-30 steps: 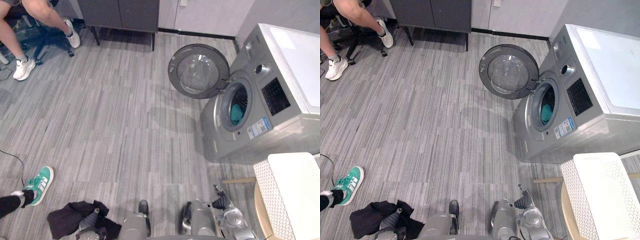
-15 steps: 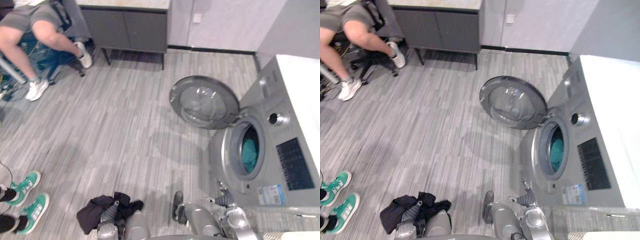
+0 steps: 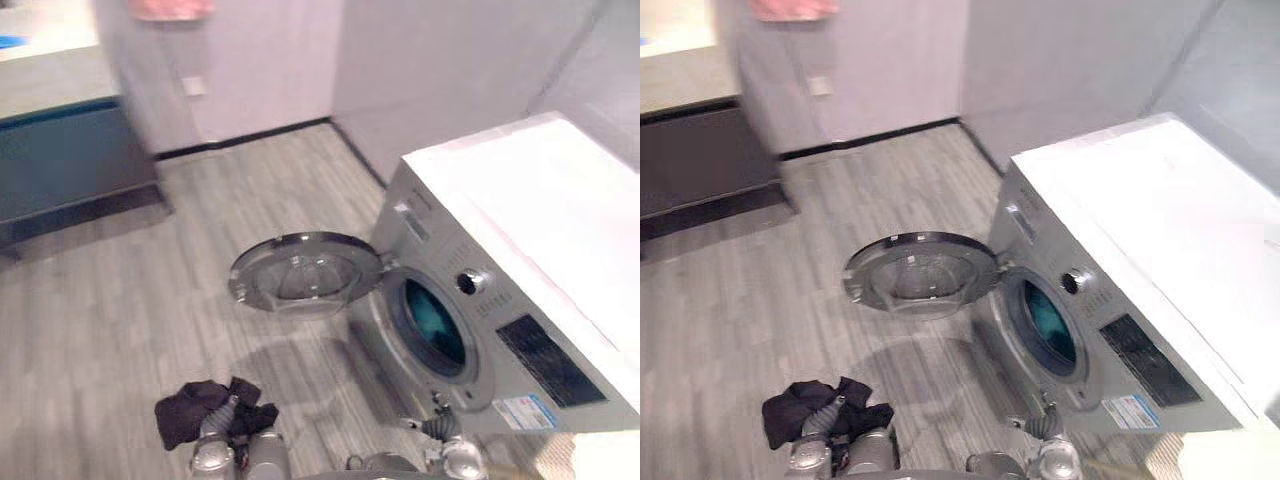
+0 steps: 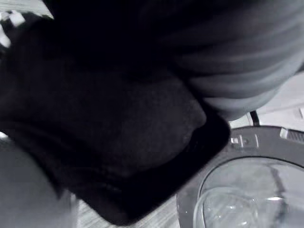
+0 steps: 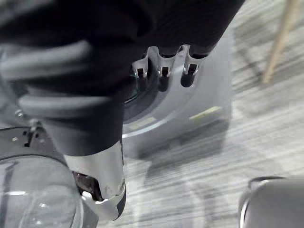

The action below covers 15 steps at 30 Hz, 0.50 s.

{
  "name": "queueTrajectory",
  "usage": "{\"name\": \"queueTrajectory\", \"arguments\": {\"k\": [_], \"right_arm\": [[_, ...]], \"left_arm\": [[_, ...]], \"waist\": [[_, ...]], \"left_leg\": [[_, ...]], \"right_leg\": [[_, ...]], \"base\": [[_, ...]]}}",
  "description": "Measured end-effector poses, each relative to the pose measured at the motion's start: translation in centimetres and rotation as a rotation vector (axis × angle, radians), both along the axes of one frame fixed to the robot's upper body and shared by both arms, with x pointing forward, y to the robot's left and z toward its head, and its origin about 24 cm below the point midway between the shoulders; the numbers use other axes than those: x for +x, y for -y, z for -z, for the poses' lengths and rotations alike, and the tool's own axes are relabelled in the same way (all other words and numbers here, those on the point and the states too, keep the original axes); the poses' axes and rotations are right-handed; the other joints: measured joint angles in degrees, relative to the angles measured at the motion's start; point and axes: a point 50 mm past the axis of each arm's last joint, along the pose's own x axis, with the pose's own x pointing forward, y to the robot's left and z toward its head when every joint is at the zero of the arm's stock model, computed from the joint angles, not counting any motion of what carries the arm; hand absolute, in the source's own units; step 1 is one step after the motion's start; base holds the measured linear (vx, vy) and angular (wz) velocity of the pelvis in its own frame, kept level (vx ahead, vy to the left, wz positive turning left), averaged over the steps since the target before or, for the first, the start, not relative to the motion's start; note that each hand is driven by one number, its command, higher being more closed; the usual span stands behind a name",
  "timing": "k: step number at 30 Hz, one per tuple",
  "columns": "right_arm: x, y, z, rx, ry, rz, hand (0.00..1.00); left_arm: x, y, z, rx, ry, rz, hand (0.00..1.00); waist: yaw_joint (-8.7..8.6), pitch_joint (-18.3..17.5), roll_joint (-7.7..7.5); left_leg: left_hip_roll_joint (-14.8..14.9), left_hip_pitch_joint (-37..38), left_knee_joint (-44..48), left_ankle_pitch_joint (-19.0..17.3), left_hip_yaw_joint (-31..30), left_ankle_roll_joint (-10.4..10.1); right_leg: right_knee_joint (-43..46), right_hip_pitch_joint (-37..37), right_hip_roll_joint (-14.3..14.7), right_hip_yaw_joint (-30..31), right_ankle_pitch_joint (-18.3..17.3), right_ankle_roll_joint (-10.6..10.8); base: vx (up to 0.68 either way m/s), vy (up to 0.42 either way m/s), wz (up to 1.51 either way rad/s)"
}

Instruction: Pick up the laundry basket with both hands and put the clothes into the washing machine.

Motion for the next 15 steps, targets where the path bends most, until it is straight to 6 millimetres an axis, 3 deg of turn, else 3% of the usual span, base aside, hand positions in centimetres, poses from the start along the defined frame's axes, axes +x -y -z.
{"name": "queueTrajectory", "arguments": {"k": [1, 4, 5, 6, 9, 11, 12, 14, 15], "right_arm": [[0.4, -0.1, 0.2, 0.001, -0.012, -0.005, 0.0], [2.1, -0.7, 0.2, 0.005, -0.011, -0.044, 0.0], [2.7, -0.7, 0.1, 0.001, -0.006, -0.059, 0.0], [3.0, -0.4, 0.0, -0.009, 0.002, -0.061, 0.0], [2.9, 1.8, -0.2, -0.066, -0.006, -0.054, 0.0], [2.2, 2.5, 0.2, -0.088, -0.041, -0.06, 0.0], [2.2, 3.1, 0.1, -0.107, -0.047, -0.067, 0.0], [2.1, 3.3, 0.1, -0.118, -0.049, -0.069, 0.0], [2.1, 3.7, 0.0, -0.131, -0.045, -0.046, 0.0]], "left_arm": [[0.1, -0.5, -0.1, 0.013, 0.0, 0.003, 1.0], [1.0, -2.2, -0.7, 0.062, 0.013, 0.012, 1.0], [1.0, -2.6, -0.7, 0.073, 0.003, 0.013, 1.0], [1.0, -2.6, -0.7, 0.072, -0.001, 0.014, 1.0], [1.4, -1.3, -0.4, 0.05, -0.012, 0.064, 1.0], [1.6, -0.5, -0.2, 0.036, -0.016, 0.098, 1.0], [1.6, 0.2, -0.1, 0.019, -0.014, 0.1, 1.0], [1.5, 0.8, 0.1, 0.011, -0.021, 0.128, 1.0], [2.0, 1.1, 0.0, 0.009, -0.011, 0.148, 1.0]], "waist": [[-0.56, 0.0, 0.15], [-0.24, 0.6, 1.15], [-0.3, 0.8, 1.44], [-0.45, 1.0, 1.83], [-2.02, 2.2, 3.64], [-1.75, 3.2, 4.34], [-1.8, 4.7, 5.58], [-1.8, 5.4, 5.86], [-1.91, 5.8, 5.4]], "left_leg": [[0.1, 2.0, -1.7, 0.2, 2.6, 0.4], [2.3, 7.4, -5.7, 0.3, 12.1, 0.5], [2.8, 9.0, -6.7, 0.5, 15.1, 0.1], [3.0, 9.9, -7.1, 0.6, 16.5, -0.1], [4.1, 11.1, -3.6, 0.6, 18.0, -0.2], [8.2, 8.7, 8.2, 0.6, 16.9, -0.2], [12.3, 5.0, 19.8, 1.0, 11.6, 0.3], [11.3, 1.4, 25.3, -2.2, 2.8, -1.0], [9.1, -0.7, 24.0, -3.5, -1.3, -1.0]], "right_leg": [[-2.7, 0.1, -2.0, -7.3, 1.7, -0.1], [-8.8, 0.4, -5.0, -29.5, 10.5, -6.0], [-8.9, 0.4, -5.3, -35.2, 11.8, -6.4], [-8.6, 0.5, -5.3, -37.2, 12.1, -6.9], [-8.4, 0.6, -4.4, -34.1, 11.5, -7.3], [-8.7, 1.6, -3.2, -30.9, 10.9, -7.7], [-9.3, 3.8, -1.1, -28.2, 10.2, -8.8], [-8.9, 4.3, -0.4, -25.1, 9.4, -9.5], [-8.8, 4.4, -0.3, -22.9, 9.4, -9.5]], "base": [[0.08, 0.223, -1.68], [0.04, 0.079, -1.62], [0.04, -0.057, -1.54], [0.03, -0.09, -1.17], [0.04, -0.08, -0.66], [0.05, -0.153, -0.88], [0.01, -0.08, -0.97], [0.03, -0.001, -0.99], [0.07, 0.027, -0.91]]}}
